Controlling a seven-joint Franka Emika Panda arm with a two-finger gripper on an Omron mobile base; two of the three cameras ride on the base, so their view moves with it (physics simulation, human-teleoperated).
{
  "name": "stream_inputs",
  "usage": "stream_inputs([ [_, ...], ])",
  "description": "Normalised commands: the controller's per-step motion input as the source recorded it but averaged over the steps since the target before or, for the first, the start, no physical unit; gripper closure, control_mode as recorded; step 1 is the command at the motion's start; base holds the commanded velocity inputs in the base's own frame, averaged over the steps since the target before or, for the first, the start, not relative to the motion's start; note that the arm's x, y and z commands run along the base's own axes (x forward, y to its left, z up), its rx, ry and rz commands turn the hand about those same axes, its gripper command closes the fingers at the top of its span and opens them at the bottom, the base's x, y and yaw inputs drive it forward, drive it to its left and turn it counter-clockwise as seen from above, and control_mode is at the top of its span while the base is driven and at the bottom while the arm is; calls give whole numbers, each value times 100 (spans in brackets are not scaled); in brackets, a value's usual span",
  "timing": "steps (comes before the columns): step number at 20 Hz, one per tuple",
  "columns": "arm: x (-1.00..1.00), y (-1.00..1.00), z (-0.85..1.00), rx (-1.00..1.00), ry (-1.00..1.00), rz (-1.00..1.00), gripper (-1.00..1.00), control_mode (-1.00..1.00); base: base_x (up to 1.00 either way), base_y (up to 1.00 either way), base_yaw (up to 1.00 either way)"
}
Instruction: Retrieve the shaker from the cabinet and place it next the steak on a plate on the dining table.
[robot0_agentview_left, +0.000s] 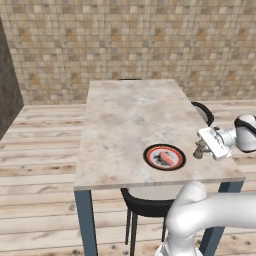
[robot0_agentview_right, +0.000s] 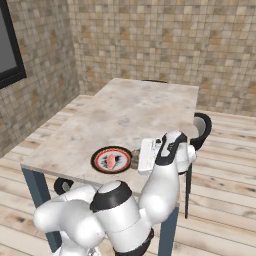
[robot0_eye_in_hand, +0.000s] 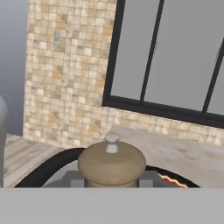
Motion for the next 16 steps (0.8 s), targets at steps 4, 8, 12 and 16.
stream_inputs([
  [4, 12, -1, -29, 0, -1, 0, 100, -100, 0, 0, 0],
  [8, 10, -1, -26, 0, -3, 0, 100, -100, 0, 0, 0],
  [12, 13, 0, -26, 0, -1, 0, 100, -100, 0, 0, 0],
  [16, 16, 0, -28, 0, 0, -1, 100, -100, 0, 0, 0],
])
